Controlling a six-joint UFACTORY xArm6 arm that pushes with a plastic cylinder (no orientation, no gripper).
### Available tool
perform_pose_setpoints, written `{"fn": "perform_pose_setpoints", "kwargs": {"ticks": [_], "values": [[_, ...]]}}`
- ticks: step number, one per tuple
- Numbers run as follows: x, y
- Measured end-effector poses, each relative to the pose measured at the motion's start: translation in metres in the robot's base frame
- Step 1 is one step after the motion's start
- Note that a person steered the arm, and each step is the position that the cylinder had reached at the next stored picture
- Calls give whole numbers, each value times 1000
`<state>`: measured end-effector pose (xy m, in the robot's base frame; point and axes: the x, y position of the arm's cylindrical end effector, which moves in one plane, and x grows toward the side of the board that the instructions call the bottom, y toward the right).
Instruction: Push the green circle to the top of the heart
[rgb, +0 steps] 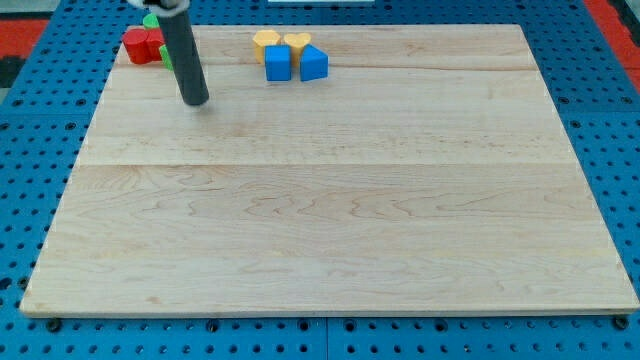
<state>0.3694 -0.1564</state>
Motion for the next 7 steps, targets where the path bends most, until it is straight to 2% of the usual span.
{"fn": "perform_pose_setpoints", "kwargs": {"ticks": [1,2,3,4,5,6,7], "values": [[66,-59],[87,-148],[87,-148],[13,-148],[-97,-148],[-177,-148],[-178,-145]]}}
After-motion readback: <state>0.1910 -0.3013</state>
